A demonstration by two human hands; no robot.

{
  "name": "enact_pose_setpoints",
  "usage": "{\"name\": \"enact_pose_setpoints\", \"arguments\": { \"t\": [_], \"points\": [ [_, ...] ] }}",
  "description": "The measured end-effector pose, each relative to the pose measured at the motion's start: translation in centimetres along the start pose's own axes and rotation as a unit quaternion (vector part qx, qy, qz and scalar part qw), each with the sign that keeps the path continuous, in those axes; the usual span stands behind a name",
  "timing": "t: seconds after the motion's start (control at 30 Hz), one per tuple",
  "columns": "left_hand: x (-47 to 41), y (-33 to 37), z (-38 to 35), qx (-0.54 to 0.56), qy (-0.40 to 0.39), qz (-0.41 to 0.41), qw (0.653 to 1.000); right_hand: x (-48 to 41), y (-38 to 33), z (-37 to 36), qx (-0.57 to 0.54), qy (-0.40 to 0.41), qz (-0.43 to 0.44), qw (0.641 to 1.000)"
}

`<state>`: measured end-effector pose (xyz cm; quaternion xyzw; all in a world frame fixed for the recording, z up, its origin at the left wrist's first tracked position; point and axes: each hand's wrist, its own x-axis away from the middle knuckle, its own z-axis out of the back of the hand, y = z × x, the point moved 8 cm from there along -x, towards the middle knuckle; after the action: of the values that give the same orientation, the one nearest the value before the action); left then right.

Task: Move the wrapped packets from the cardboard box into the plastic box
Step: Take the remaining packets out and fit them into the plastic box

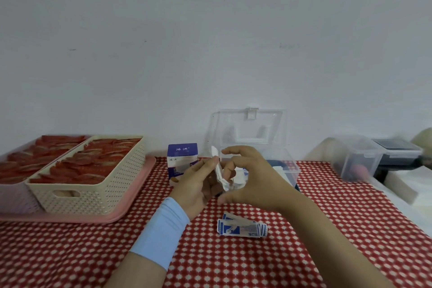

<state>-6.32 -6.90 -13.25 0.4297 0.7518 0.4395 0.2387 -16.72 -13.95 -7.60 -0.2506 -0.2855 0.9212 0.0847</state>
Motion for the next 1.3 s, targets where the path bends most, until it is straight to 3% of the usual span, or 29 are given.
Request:
{"name": "enact_pose_setpoints", "arguments": {
  "t": [0.23, 0.53, 0.8, 0.93, 1.03, 1.3],
  "points": [
    [0.5, -1.4, -1.0, -0.018, -0.053, 0.071, 0.996, -0.3, 0.2, -0.3, 0.013, -0.010, -0.005, 1.000],
    [0.4, -1.7, -1.4, -0.005, -0.072, 0.071, 0.995, -0.2, -0.9, 0.0, 0.023, -0.013, 0.028, 0.999],
    [0.6, -1.3, -1.5, 0.014, -0.067, 0.060, 0.996, 0.3, -0.7, -0.1, -0.096, -0.031, -0.001, 0.995],
    [1.8, -1.5, -2.0, 0.006, -0.123, 0.099, 0.987, -0.1, 0.6, 1.2, -0.234, 0.044, -0.042, 0.970],
    [2.2, -1.6, -2.4, 0.011, -0.151, 0.111, 0.982, -0.5, 1.1, 1.8, -0.225, 0.070, -0.072, 0.969],
    [2.3, -1.8, -2.4, 0.002, -0.143, 0.126, 0.982, -0.4, 1.1, 1.6, -0.243, 0.020, -0.078, 0.967]
  ]
}}
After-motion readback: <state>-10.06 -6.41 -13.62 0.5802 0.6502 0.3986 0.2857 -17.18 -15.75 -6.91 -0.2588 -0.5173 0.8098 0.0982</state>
